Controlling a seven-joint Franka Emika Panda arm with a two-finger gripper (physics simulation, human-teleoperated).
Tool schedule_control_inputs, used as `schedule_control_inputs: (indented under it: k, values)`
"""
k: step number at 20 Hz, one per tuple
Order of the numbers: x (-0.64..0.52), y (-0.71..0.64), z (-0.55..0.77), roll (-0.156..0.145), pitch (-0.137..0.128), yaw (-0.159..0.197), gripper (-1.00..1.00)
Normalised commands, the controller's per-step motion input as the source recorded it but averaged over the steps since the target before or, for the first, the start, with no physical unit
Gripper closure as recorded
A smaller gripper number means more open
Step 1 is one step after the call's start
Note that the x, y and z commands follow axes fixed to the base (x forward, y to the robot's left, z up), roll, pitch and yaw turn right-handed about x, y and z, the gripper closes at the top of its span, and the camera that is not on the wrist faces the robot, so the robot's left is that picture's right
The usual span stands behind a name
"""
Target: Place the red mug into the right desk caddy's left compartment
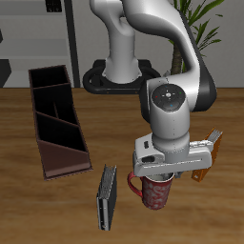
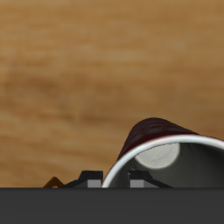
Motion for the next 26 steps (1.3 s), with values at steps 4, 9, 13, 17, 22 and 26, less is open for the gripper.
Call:
schedule_control_inputs:
  k: [4,9,13,17,22,26]
  values:
    - [0.01,-0.07,-0.01,-0.005,-0.004,0.018,1.00]
    - [-0.05,-0.05,0.26,-0.011,-0.031,0.001,1.00]
    - [-0.17,-0.03,0.48,-0.003,-0.069,0.018,1.00]
    - [-0.25,-0.07,0.61,-0.004,-0.080,0.001,1.00]
    - [-0.18,-0.10,0.49,-0.008,-0.060,-0.014,1.00]
    - [-0.45,-0.12,0.63,0.002,-0.095,0.038,1.00]
